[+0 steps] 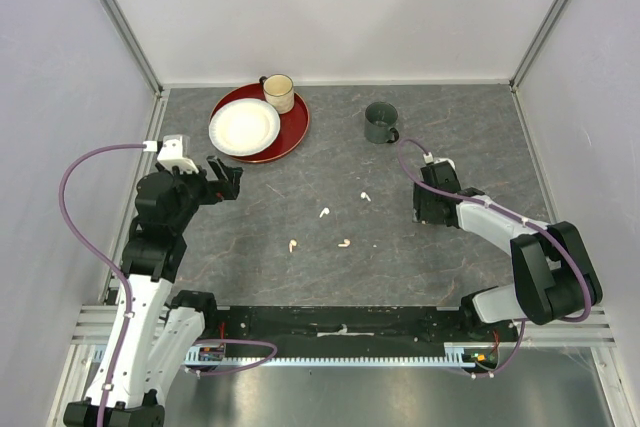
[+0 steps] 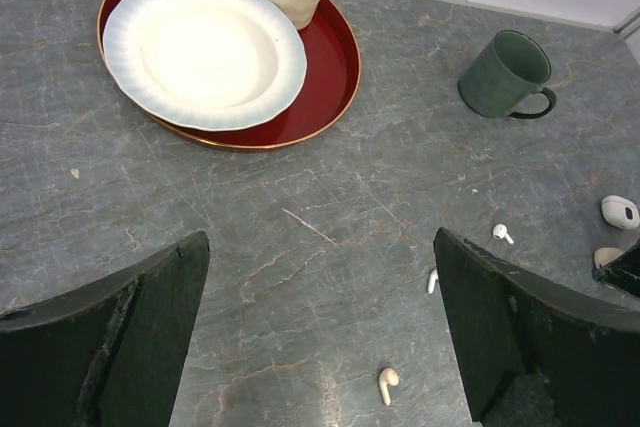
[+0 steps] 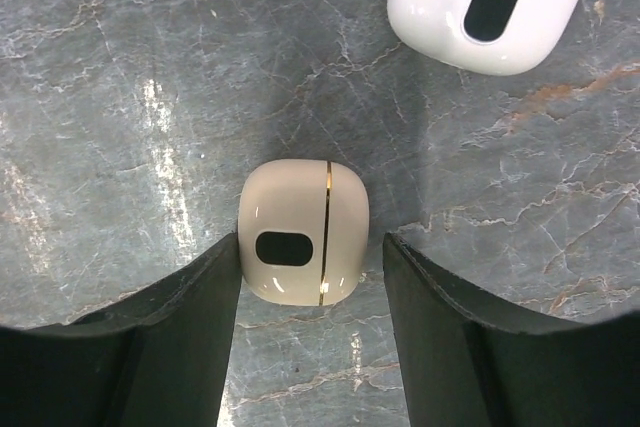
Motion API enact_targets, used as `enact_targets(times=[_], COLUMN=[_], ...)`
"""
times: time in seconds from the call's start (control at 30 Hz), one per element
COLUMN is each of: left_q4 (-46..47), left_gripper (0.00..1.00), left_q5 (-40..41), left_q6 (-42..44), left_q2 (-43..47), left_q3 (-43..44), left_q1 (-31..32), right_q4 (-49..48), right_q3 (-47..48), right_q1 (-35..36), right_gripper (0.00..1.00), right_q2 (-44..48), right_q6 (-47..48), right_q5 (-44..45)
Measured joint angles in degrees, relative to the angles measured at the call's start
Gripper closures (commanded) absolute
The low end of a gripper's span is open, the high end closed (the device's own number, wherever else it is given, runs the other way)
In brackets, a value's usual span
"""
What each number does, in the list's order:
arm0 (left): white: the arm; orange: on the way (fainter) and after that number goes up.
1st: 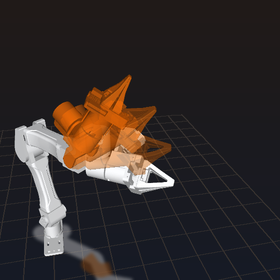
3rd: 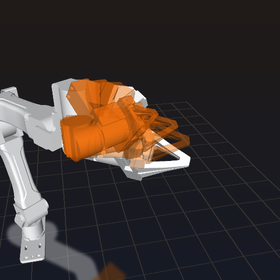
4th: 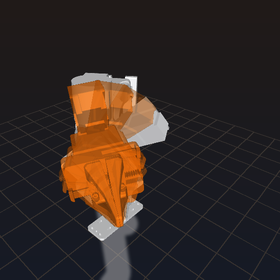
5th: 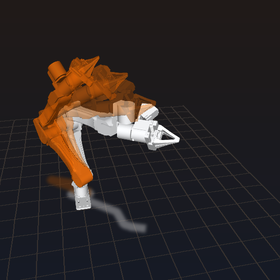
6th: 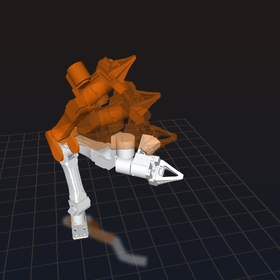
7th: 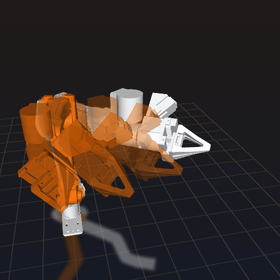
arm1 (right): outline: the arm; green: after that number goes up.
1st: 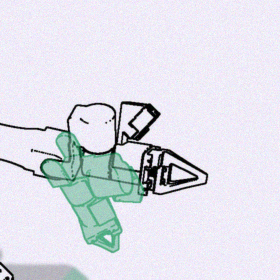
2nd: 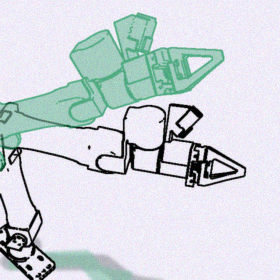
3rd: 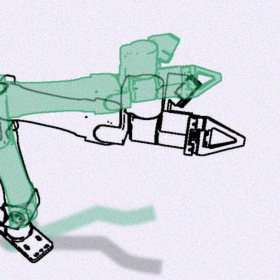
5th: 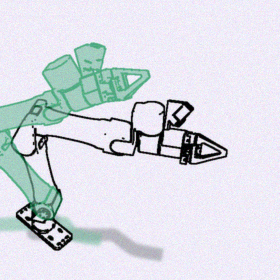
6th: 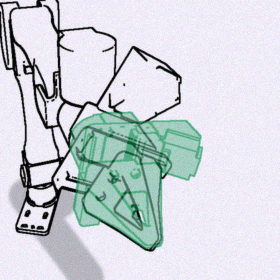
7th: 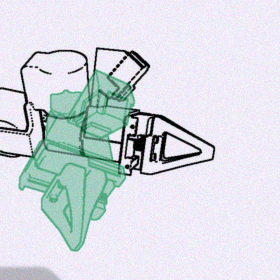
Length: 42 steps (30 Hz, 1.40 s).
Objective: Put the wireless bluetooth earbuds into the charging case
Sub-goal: Pick up the charging case at the center of the board.
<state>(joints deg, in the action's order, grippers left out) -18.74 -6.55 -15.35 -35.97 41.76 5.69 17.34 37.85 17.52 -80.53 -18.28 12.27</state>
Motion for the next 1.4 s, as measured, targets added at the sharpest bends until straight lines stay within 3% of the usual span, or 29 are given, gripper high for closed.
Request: enact_targets(times=[0.27,0.43,0.6,0.63,1.1,1.4], left_q4=[0.00,0.00,0.07,0.48,3.32,4.11], left_gripper=[0.00,0.00,0.00,0.00,0.00,0.00], left_q5=[-0.09,0.07,-0.04,-1.07,-27.47,-41.99], left_q6=[0.00,-0.02,-0.42,-0.48,-0.44,-0.44], left_q2=[-0.39,-0.42,-0.42,-0.46,-11.50,-19.58], left_q3=[0.00,0.00,-0.02,-0.17,-0.46,0.83], left_q1=[0.00,0.00,0.00,0.00,-0.11,-0.09], right_q4=[0.00,-0.09,-0.28,-0.37,-4.52,-5.97], right_q3=[0.00,0.00,-0.13,-0.26,2.89,6.03], right_q1=[0.37,0.37,0.70,1.05,9.11,17.46], right_gripper=[0.43,0.67,0.76,0.81,1.00,1.00], right_q2=[0.13,0.33,1.38,2.05,14.19,16.61], right_q6=[-1.77,-2.10,-0.85,-0.28,10.51,20.22], right_q5=[0.72,0.87,-0.33,-0.98,-14.25,-16.17])
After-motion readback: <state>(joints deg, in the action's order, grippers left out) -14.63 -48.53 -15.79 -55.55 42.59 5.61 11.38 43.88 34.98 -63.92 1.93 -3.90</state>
